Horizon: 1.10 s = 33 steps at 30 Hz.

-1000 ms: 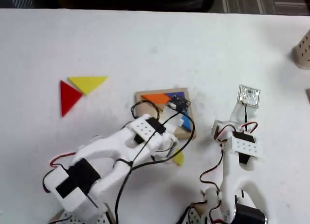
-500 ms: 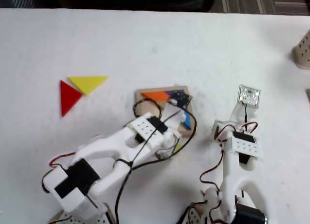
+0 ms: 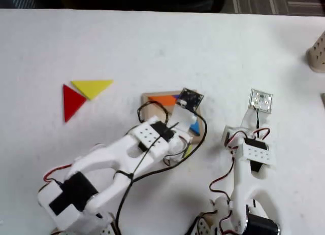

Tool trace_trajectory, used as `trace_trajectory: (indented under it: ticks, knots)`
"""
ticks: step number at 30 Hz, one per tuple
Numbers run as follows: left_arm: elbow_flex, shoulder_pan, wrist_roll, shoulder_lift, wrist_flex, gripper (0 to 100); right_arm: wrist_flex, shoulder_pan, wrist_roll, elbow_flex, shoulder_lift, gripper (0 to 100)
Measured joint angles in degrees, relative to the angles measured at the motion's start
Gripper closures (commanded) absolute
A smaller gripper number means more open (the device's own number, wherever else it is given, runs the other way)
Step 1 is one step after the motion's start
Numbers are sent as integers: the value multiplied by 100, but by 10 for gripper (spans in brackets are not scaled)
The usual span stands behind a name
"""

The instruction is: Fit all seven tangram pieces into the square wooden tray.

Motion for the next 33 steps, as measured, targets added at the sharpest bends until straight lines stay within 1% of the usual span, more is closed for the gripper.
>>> trace_trajectory:
  ticks: [5, 11, 13, 17, 21, 24, 25, 33]
  knots:
    - [255, 79, 0, -308, 0, 917, 0, 0, 0, 0, 0, 938]
    - [352, 774, -18, -360, 53, 919, 0, 0, 0, 0, 0, 938]
    - [378, 870, -26, -360, 62, 921, 0, 0, 0, 0, 0, 937]
    - [378, 897, -431, -360, 62, 922, 0, 0, 0, 0, 0, 937]
    - [378, 897, -554, -360, 62, 924, 0, 0, 0, 0, 0, 937]
    - [387, 897, -589, -360, -79, 982, 0, 0, 0, 0, 0, 937]
    - [387, 870, -589, -360, -123, 980, 0, 0, 0, 0, 0, 937]
    - [387, 26, -589, -360, -633, 980, 0, 0, 0, 0, 0, 937]
